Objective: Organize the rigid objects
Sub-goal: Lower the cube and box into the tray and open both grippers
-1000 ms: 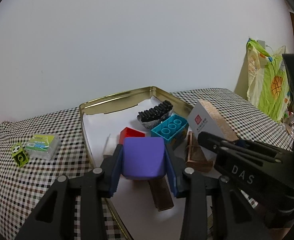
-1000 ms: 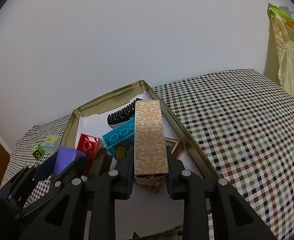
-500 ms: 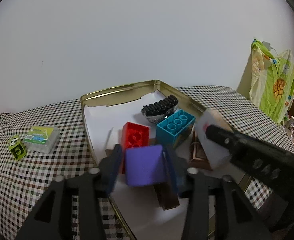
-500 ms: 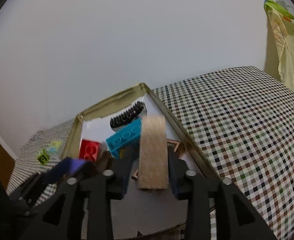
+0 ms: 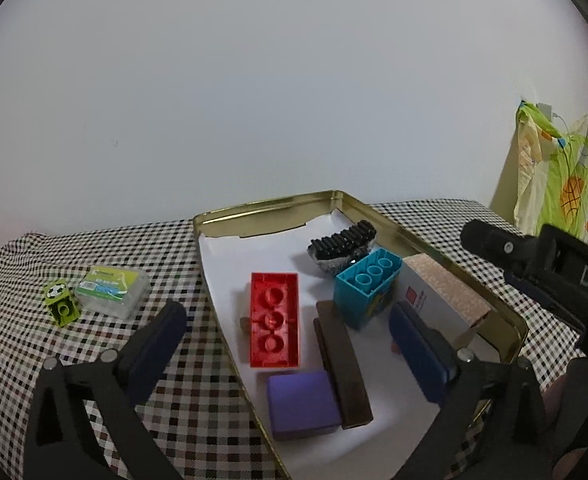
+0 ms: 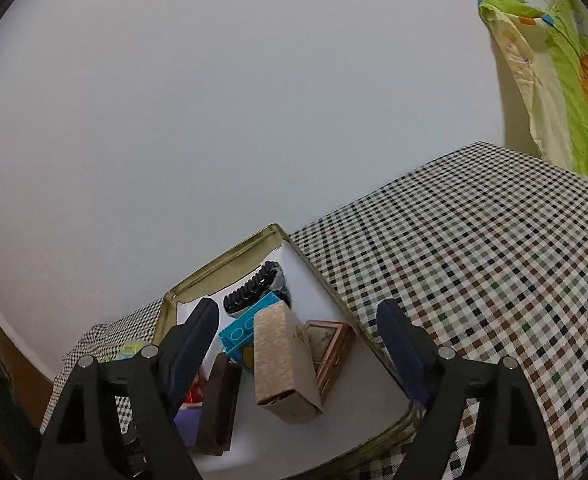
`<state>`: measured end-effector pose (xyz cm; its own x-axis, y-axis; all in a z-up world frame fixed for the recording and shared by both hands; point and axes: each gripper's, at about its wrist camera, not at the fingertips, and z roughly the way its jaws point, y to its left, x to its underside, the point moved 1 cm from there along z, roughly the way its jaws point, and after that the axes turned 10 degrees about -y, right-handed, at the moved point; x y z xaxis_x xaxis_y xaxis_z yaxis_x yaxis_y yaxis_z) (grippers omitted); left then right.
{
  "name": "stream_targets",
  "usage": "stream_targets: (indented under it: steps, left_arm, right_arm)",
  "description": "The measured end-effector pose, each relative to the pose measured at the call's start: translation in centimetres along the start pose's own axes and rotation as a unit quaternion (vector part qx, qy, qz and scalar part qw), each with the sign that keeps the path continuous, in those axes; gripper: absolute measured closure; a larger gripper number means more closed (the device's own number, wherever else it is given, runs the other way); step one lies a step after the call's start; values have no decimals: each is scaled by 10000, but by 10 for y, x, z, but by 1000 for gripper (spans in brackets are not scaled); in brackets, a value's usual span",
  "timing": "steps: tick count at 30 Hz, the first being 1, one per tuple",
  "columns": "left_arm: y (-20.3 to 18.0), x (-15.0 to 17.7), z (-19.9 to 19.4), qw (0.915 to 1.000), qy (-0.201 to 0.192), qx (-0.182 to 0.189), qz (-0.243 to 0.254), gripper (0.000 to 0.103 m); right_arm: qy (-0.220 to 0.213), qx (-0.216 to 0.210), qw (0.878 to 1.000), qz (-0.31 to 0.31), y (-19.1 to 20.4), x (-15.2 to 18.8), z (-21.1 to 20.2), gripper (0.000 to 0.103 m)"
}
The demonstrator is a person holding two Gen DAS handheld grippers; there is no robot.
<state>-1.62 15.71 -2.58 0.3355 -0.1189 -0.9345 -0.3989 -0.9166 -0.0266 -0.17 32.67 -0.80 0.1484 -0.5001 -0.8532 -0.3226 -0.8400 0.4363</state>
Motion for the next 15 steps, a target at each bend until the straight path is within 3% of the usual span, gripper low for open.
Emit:
stream_targets:
  steps: [8,13,15]
  left_arm:
    - [4,-2,-4,9999,-65,-92,-8,1]
    - [9,-4,-7,9995,-155,-281,34,1]
    - [15,-4,-9,9992,-177,-361,-23,1]
  right_arm:
    - [-282,125,9992,-260,7,0,-4,20]
    - [-997,373,9931,-501,13,-5,-25,20]
    - [-1238,477,9892,-620,15,-7,-29,12]
